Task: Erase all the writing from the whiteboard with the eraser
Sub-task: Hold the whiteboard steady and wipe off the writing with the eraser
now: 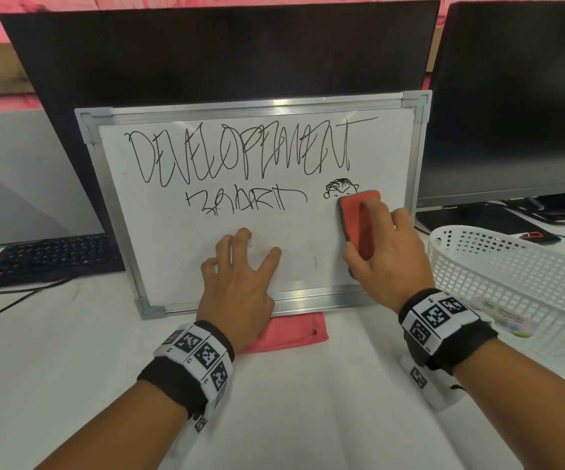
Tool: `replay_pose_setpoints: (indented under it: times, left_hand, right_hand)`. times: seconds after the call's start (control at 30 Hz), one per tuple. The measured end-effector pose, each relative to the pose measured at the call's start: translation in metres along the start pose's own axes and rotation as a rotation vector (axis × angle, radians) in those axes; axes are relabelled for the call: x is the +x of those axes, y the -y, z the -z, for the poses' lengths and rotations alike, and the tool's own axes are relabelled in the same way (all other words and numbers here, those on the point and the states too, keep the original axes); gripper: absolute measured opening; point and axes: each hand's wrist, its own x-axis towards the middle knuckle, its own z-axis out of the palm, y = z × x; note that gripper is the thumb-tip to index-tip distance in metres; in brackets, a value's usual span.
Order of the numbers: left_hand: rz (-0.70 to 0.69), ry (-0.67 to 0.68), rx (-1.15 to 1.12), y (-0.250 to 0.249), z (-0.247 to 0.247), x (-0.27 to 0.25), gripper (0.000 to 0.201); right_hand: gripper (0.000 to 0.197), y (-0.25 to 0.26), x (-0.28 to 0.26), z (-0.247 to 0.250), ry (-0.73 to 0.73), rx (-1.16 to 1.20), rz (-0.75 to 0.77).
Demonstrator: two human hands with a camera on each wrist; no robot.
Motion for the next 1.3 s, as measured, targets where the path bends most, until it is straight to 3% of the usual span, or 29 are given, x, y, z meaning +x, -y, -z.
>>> replay_pose_setpoints:
  times: [0.17, 0.33, 0.47, 0.63, 0.8, 0.93, 1.07, 1.2, 1.3]
  left_hand:
    - [0.005, 0.001, -0.013, 0.002, 0.000, -0.001, 0.072]
    - [0.012, -0.011, -0.021, 0.003, 0.002, -0.001, 0.071]
    - [0.000, -0.025, -0.027, 0.003, 0.001, -0.001, 0.071]
    - [0.008, -0.028, -0.020, 0.010, 0.002, -0.004, 0.070]
    - [0.022, -0.019, -0.013, 0.026, 0.003, -0.009, 0.068]
    - [0.038, -0.016, -0.016, 0.031, 0.004, -0.011, 0.069]
    - [0.037, -0.023, -0.024, 0.032, 0.004, -0.011, 0.069]
    - [0.046, -0.008, -0.029, 0.031, 0.006, -0.012, 0.068]
    - [0.049, -0.010, -0.032, 0.032, 0.005, -0.012, 0.068]
  right_hand:
    - [0.066, 0.001, -0.005, -0.001, 0.075, -0.058, 0.041]
    - [0.065, 0.000, 0.002, -0.003, -0.014, 0.018, 0.003]
    - [0.065, 0.007, -0.005, -0.004, 0.074, -0.009, 0.044]
    - [0.065, 0.009, 0.004, -0.006, -0.037, 0.064, -0.018]
    - [0.066, 0.013, 0.000, -0.008, -0.001, 0.058, 0.026]
    - [0.066, 0.011, 0.009, -0.005, -0.113, 0.120, -0.053]
    - [0.065, 0.019, 0.002, -0.009, -0.046, 0.090, 0.027]
    - [0.067, 0.014, 0.007, -0.007, -0.106, 0.125, -0.059]
    - [0.065, 0.018, 0.002, -0.009, -0.051, 0.089, -0.010]
